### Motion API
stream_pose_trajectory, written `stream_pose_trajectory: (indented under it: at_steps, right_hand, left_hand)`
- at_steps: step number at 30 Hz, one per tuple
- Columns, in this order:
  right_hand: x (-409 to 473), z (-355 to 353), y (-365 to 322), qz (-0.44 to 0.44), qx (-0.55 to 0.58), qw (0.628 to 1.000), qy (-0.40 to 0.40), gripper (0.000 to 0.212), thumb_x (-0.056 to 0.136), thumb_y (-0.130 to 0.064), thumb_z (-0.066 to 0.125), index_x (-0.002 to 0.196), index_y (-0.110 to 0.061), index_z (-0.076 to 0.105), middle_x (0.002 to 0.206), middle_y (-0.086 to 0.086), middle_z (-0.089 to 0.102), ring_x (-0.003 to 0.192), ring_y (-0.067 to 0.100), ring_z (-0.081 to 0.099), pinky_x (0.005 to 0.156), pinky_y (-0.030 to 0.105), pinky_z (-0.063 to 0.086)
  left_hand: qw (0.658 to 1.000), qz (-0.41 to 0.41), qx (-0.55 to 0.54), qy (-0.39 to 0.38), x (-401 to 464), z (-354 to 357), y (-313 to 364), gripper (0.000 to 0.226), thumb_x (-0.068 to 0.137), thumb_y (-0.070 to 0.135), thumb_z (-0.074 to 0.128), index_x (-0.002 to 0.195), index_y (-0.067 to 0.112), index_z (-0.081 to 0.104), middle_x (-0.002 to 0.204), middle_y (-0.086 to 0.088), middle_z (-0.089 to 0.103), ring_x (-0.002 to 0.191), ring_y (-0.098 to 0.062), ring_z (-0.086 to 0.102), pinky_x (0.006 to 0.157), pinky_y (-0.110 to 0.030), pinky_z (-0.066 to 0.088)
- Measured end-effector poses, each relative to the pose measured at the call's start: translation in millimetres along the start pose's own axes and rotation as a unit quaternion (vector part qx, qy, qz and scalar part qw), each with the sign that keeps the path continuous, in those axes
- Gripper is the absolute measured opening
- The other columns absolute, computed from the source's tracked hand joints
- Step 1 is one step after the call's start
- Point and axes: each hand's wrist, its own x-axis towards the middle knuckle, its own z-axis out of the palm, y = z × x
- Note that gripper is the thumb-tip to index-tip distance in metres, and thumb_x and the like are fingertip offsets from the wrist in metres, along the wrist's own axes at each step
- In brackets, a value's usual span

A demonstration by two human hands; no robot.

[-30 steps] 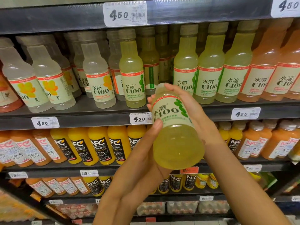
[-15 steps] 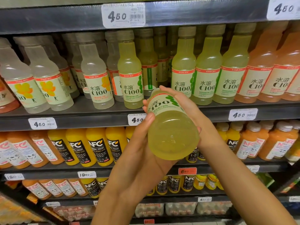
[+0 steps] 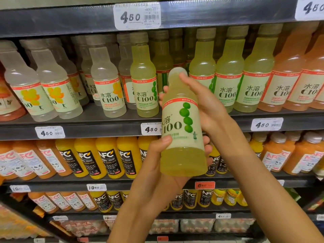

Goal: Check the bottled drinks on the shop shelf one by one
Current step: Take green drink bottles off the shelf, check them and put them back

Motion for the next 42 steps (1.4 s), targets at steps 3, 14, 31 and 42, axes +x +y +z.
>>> stream_pose_trajectory:
  at_steps: [3, 14, 31, 42]
  right_hand:
    - [1.0, -0.2, -4.9, -0.055, -0.006, 0.998, -0.023, 0.033, 0.096, -0.031, 0.05, 0.1, -0.001, 0.061, 0.081, 0.01, 0.071, 0.074, 0.02, 0.071, 0.068, 0.031, 0.059]
    - [-20.8, 5.4, -8.3, -0.219, -0.154, 0.954, -0.135, 0.031, 0.097, -0.025, 0.043, 0.128, -0.02, 0.045, 0.106, 0.008, 0.07, 0.098, 0.025, 0.068, 0.077, 0.034, 0.054]
    - [-40.3, 7.3, -5.8, -0.226, -0.142, 0.936, -0.231, 0.055, 0.074, -0.043, 0.075, 0.116, -0.013, 0.055, 0.086, 0.001, 0.068, 0.085, 0.022, 0.067, 0.076, 0.032, 0.052]
    - [-44.0, 2.3, 1.4, -0.269, -0.187, 0.927, -0.185, 0.034, 0.076, -0.032, 0.075, 0.1, -0.018, 0.055, 0.076, -0.004, 0.067, 0.077, 0.021, 0.066, 0.074, 0.032, 0.05]
  left_hand:
    - [0.997, 0.015, 0.081, 0.01, 4.8, -9.3, -2.1, 0.066, 0.066, 0.048, 0.079, 0.12, 0.013, 0.065, 0.116, -0.018, 0.066, 0.098, -0.026, 0.067, 0.086, -0.038, 0.056]
    - [0.923, 0.122, 0.349, 0.111, 6.4, -20.3, -4.3, 0.054, 0.056, 0.041, 0.075, 0.106, 0.027, 0.06, 0.095, 0.01, 0.074, 0.085, -0.005, 0.071, 0.065, -0.012, 0.052]
    - [0.902, 0.138, 0.406, 0.048, 10.2, -39.1, -7.4, 0.055, 0.055, 0.027, 0.085, 0.105, 0.042, 0.065, 0.107, 0.003, 0.072, 0.101, -0.017, 0.068, 0.085, -0.03, 0.055]
    - [0.876, 0.19, 0.434, 0.085, 15.8, -32.5, -16.0, 0.063, 0.064, 0.027, 0.081, 0.12, 0.022, 0.053, 0.106, 0.007, 0.069, 0.096, -0.009, 0.068, 0.073, -0.017, 0.053]
